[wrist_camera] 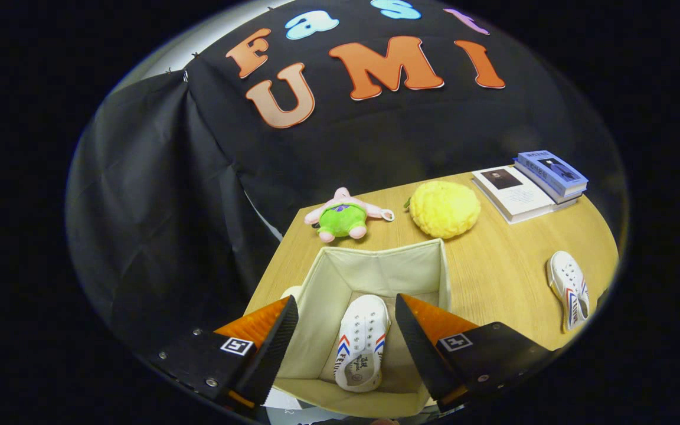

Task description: Open the storage box then place both shoes into the box .Put the left shoe in first, then the right shoe, with the right side of both shoes facing outward in a uniform manner.

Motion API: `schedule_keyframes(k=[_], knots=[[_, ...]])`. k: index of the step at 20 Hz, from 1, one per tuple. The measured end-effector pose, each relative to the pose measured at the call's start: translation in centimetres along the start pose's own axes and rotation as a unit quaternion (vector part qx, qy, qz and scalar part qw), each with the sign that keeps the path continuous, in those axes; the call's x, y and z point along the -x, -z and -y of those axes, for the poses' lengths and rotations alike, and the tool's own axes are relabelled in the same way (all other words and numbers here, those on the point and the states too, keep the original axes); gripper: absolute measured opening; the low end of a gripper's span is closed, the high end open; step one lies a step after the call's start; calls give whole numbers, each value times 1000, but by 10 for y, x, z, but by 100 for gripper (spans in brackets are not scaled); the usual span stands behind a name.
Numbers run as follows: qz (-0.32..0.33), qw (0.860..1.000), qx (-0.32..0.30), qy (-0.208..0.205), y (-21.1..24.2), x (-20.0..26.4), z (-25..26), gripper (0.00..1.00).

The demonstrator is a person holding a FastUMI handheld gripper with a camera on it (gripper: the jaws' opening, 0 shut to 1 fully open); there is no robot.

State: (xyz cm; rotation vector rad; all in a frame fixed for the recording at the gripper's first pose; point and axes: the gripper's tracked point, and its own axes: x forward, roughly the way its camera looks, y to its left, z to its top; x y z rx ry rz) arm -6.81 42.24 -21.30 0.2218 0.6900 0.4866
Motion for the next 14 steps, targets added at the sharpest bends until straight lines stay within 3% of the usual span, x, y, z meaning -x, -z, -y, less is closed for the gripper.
schedule_keyframes(k=[7,14], knots=[[37,997,-5,64,-38,30,95,98],[41,990,-20,131,-43,54,210,98]])
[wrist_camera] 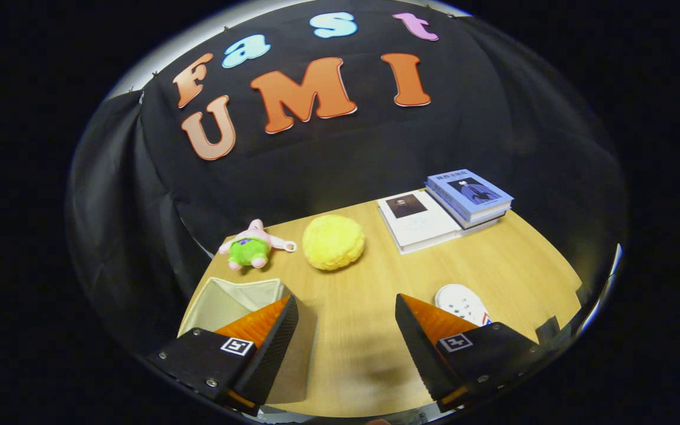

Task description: Open the storage box then place both shoes into the box .Put the left shoe in first, then the right shoe, with the right side of both shoes facing outward in a uniform manner.

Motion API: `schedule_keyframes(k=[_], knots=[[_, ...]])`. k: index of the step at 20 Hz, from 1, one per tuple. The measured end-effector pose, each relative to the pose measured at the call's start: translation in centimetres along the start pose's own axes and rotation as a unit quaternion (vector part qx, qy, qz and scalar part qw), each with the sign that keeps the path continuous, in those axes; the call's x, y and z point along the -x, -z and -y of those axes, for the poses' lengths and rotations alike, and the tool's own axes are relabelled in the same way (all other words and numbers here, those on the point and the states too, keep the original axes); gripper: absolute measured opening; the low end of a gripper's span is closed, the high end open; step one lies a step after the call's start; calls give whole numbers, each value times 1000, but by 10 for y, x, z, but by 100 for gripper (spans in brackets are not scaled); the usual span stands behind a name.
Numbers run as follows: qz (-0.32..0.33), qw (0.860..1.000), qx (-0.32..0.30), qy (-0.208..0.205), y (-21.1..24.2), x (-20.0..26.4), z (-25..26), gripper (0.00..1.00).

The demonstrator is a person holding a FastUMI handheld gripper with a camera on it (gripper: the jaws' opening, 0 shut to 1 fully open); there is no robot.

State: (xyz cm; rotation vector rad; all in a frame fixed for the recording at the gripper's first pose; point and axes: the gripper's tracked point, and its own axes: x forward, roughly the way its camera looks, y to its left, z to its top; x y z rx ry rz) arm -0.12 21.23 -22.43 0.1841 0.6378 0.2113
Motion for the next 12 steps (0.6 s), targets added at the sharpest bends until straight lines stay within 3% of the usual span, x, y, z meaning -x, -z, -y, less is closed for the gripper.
schedule_keyframes(k=[12], knots=[[-40,994,-16,101,40,-6,183,98]])
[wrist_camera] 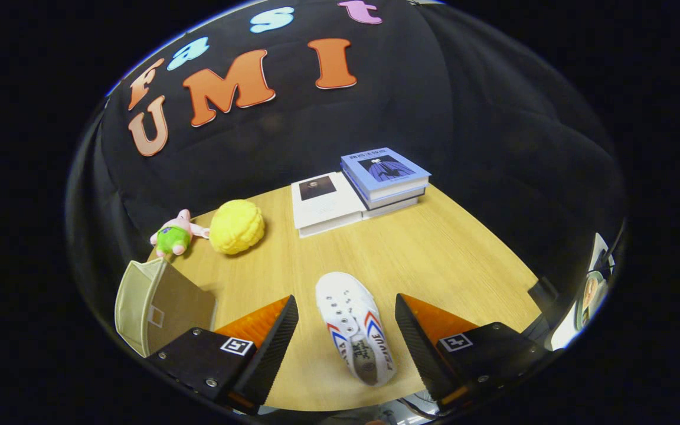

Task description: Open the storage box then place both shoes into the box .Put the left shoe in first, then the right shoe, with the right side of both shoes facing outward in a uniform manner.

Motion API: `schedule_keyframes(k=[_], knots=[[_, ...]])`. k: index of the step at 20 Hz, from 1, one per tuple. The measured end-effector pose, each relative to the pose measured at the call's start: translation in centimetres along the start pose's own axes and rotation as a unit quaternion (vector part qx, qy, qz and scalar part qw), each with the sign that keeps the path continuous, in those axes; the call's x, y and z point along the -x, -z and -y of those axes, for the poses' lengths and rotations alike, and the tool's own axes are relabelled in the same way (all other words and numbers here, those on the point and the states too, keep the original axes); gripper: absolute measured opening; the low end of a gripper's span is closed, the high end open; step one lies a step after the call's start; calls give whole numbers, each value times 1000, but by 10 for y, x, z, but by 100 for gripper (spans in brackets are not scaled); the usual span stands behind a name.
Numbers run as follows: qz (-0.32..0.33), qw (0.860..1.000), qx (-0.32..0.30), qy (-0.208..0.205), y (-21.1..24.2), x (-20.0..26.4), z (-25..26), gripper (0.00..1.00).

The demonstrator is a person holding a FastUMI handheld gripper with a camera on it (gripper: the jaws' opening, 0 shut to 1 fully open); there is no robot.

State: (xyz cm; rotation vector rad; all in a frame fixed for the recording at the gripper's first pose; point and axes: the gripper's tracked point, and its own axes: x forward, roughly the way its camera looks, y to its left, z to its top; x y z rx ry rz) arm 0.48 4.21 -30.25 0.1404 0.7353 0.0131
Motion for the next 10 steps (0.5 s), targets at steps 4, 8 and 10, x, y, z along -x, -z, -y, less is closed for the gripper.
schedule_keyframes(k=[4,8,10], knots=[[-37,999,2,12,34,-13,29,99],[-67,998,6,8,64,-28,39,98],[-82,997,12,5,78,-38,40,94]])
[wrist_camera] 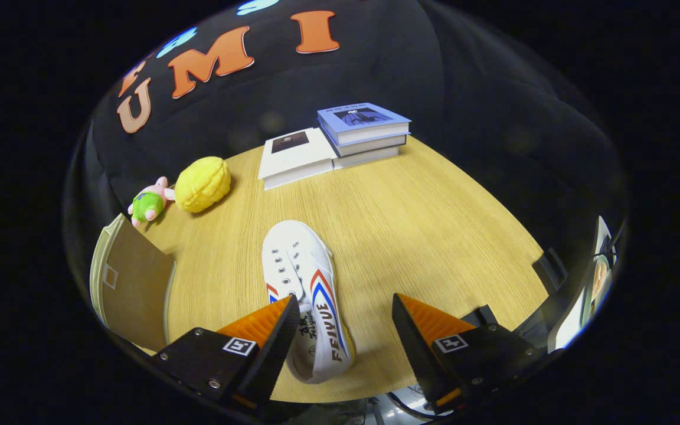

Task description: Open the storage box then place both shoes into the box .Put the left shoe in first, then the right shoe, with the right side of both shoes facing outward in a uniform manner.

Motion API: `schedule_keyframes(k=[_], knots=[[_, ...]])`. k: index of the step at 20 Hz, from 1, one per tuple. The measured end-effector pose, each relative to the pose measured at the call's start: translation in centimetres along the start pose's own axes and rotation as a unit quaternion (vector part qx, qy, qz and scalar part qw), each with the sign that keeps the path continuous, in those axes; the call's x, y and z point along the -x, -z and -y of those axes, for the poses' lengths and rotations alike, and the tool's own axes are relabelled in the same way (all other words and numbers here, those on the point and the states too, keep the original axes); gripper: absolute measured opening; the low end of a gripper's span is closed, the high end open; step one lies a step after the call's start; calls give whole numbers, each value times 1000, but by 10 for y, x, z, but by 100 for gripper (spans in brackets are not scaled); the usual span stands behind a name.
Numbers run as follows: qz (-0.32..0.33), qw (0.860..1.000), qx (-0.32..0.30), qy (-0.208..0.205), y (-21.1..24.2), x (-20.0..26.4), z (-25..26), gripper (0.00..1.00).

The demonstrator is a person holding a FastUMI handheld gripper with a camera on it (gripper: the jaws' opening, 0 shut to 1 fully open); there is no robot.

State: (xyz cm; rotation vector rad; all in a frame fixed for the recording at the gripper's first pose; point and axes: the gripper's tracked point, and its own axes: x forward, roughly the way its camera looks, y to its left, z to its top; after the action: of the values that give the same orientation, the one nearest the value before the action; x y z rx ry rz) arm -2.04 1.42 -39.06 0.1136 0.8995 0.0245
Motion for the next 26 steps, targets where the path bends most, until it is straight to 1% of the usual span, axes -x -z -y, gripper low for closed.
schedule_keyframes(k=[1,2,3,4,6,7,10,13,14,16,19,23,26], knots=[[-11,1000,1,-4,7,-6,-1,92],[-21,1000,2,-7,14,-12,-3,86],[-30,999,2,-9,20,-18,-4,83],[-37,999,0,-15,24,-22,-6,73],[-47,999,-10,-23,28,-26,-13,51],[-50,998,-14,-26,28,-28,-15,47],[-71,996,-33,-40,31,-28,-19,39],[-52,997,-26,-39,25,-28,-15,20],[-47,997,-35,-42,23,-24,-16,6],[-43,996,-65,-45,20,-16,-20,1],[-18,996,-74,-39,-1,3,-28,0],[18,995,-82,-54,-34,43,-66,0],[37,994,-81,-63,-52,73,-109,0]])
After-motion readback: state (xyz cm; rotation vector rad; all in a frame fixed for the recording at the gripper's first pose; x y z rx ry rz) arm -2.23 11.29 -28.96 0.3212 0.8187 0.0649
